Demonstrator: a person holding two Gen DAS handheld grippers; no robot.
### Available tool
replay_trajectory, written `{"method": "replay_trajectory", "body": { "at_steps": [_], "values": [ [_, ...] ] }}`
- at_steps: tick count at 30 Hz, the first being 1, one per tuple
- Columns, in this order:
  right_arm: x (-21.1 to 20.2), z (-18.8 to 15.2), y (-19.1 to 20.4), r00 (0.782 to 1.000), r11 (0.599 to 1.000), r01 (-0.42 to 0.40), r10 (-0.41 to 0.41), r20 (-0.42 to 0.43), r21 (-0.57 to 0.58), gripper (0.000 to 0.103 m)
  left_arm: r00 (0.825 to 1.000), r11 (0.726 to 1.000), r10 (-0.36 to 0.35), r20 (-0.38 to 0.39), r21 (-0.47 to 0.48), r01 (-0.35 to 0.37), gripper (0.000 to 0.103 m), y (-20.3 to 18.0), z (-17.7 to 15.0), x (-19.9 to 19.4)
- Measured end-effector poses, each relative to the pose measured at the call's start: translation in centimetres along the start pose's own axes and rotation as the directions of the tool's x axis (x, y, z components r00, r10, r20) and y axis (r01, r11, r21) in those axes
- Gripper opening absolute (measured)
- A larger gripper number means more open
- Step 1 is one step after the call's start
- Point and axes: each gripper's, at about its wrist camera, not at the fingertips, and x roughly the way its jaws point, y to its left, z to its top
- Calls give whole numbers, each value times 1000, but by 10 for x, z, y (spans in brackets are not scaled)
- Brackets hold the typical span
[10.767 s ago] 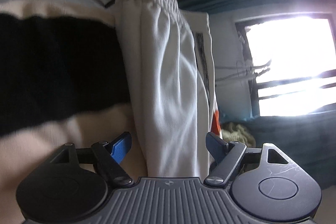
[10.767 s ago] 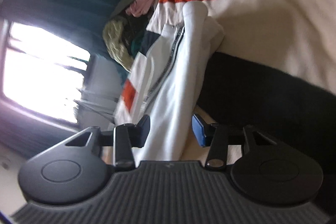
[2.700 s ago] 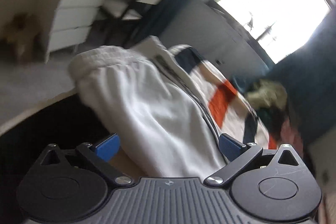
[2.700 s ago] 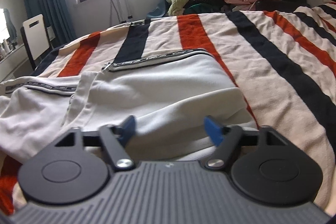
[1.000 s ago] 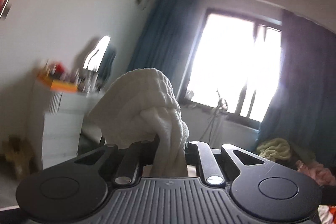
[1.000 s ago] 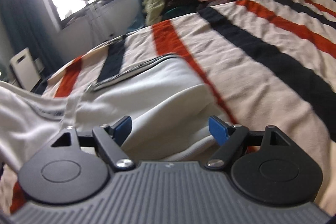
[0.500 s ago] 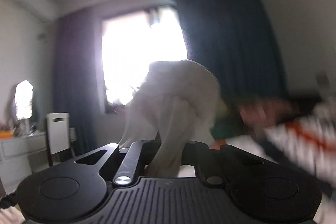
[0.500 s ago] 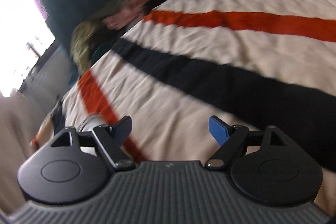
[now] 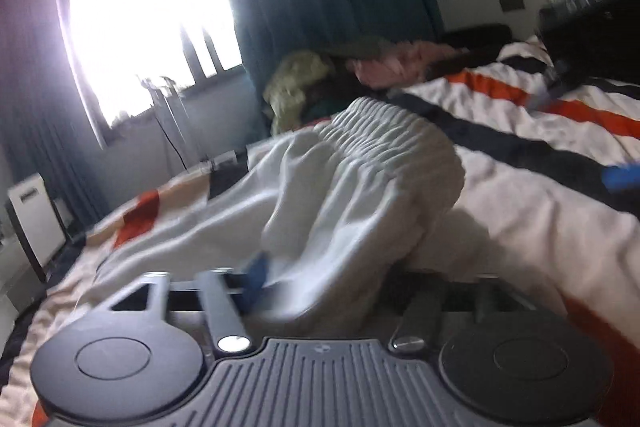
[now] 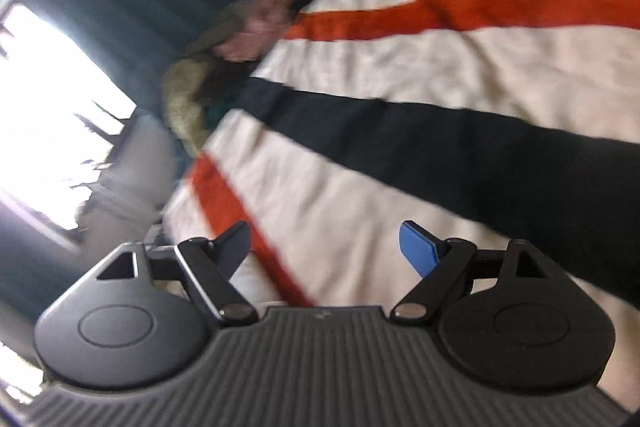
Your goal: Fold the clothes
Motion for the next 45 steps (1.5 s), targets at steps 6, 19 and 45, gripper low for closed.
{"method": "replay_trajectory", "body": {
  "at_steps": [6, 19, 45],
  "values": [
    [1, -15, 24, 979, 984, -177, 173, -112, -34, 84, 995, 994, -100, -23, -54, 99, 82, 60, 2, -37],
    [29, -70, 52, 866, 930, -368, 348, -359, 15, 76, 996, 933, -11, 93, -357, 44, 84, 168, -14, -126],
    [7, -57, 44, 997, 969, -72, 68, -25, -236, 15, 992, 710, -128, -19, -699, 78, 85, 254, -64, -87]
  ]
}}
